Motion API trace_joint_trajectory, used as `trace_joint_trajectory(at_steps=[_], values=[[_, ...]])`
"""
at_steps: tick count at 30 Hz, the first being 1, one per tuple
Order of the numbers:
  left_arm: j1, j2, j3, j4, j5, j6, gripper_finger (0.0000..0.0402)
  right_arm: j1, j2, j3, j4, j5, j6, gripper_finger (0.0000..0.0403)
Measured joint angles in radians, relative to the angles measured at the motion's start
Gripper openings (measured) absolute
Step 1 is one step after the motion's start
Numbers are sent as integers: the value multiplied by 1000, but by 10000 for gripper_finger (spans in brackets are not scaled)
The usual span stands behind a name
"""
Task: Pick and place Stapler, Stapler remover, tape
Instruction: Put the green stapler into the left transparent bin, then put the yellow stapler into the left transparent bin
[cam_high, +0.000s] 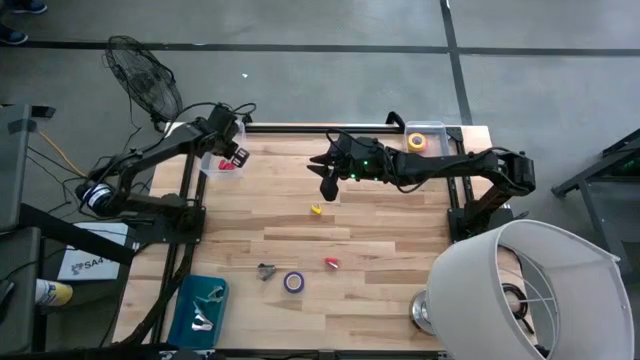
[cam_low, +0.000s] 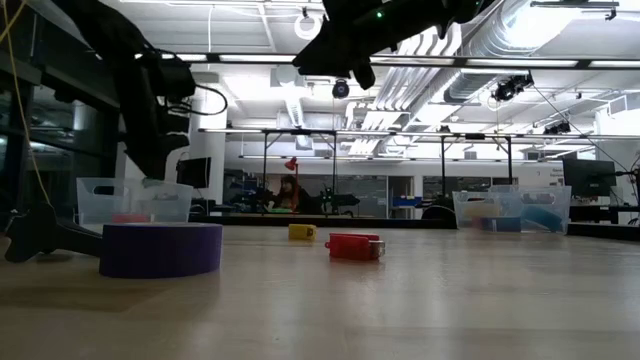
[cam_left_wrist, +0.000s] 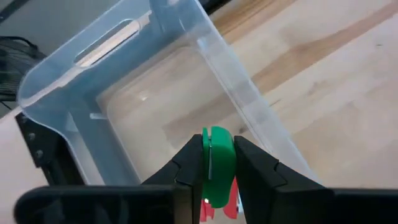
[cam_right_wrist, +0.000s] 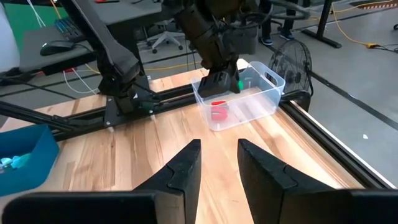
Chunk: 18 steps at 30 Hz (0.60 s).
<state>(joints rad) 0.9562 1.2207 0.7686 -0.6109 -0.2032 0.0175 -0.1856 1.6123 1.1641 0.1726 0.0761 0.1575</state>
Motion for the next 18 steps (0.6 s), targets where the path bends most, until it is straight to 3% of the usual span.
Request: trace_joint_trajectory(at_steps=[12,18], values=[[0,31,0,-10,5,-22,184,1,0,0,-60,-4,3,99],[-1,28,0,15,27,2,205,2,5,0,-180,11,0,99]])
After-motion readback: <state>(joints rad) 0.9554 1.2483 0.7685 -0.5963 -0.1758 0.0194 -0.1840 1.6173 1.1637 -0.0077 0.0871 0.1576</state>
